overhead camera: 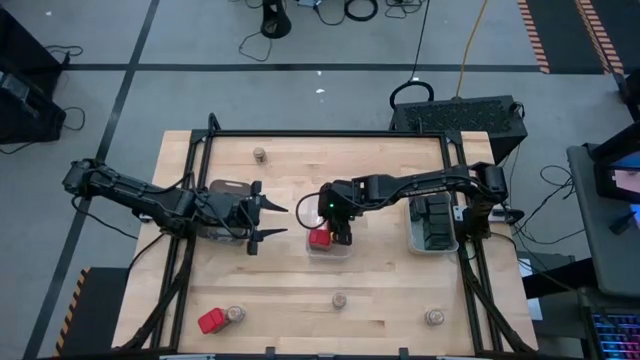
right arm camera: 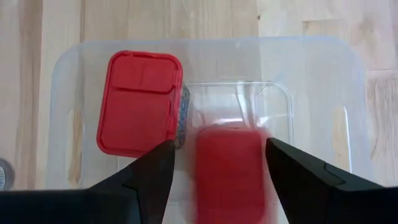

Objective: Sort spices by type
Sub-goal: Put the red seasoning can into the transparent bin

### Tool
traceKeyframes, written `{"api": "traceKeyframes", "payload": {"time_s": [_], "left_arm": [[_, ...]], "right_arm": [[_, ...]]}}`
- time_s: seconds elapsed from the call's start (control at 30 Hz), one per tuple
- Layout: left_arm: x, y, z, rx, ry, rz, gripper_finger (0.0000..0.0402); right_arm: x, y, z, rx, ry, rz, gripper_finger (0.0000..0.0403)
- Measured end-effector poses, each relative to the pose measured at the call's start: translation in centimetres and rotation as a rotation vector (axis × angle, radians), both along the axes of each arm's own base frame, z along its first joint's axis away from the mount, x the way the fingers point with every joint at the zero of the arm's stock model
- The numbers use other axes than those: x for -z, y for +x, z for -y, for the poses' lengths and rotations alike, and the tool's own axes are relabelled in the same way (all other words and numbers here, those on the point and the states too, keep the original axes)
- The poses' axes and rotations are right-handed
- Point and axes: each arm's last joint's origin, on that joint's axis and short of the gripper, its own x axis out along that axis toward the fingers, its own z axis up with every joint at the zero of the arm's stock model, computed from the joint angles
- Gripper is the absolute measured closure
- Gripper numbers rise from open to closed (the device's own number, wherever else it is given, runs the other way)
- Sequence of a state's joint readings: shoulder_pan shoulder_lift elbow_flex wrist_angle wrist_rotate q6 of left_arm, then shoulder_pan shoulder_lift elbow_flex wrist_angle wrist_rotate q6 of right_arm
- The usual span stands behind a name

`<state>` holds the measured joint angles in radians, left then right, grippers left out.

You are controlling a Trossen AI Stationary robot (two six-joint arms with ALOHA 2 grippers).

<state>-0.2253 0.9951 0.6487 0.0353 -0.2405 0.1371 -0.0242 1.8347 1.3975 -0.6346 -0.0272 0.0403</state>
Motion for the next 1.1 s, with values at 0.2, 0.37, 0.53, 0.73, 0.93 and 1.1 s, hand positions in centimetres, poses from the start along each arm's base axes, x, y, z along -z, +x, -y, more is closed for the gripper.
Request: {"api": "traceKeyframes", "payload": {"time_s": [0.2,0.37,0.53,0.73,0.93,1.1], "left_arm": [[0.0,0.0,0.0,0.0,0.0,0.0,0.0166],[0.0,0.0,0.0,0.0,0.0,0.0,0.0166],[0.0,0.0,0.0,0.0,0.0,0.0,0.0166],[0.0,0.0,0.0,0.0,0.001,-0.002,0.0166],[0.1,0.0,0.0,0.0,0.003,-0.015,0.0166],[0.2,-0.1,0.0,0.0,0.004,-0.019,0.0166]], "right_arm": [[0.0,0.0,0.0,0.023,0.013,-0.001,0.017],[-0.2,0.1,0.0,0.022,0.013,0.015,0.017],[-1.1,0.1,0.0,0.024,0.013,0.03,0.017],[-2.2,-0.3,0.0,0.104,0.055,-0.036,0.0188],[-2.7,-1.3,-0.6,0.136,-0.001,-0.108,0.028],[-2.8,-2.5,-1.2,0.142,-0.06,-0.19,0.039]]}}
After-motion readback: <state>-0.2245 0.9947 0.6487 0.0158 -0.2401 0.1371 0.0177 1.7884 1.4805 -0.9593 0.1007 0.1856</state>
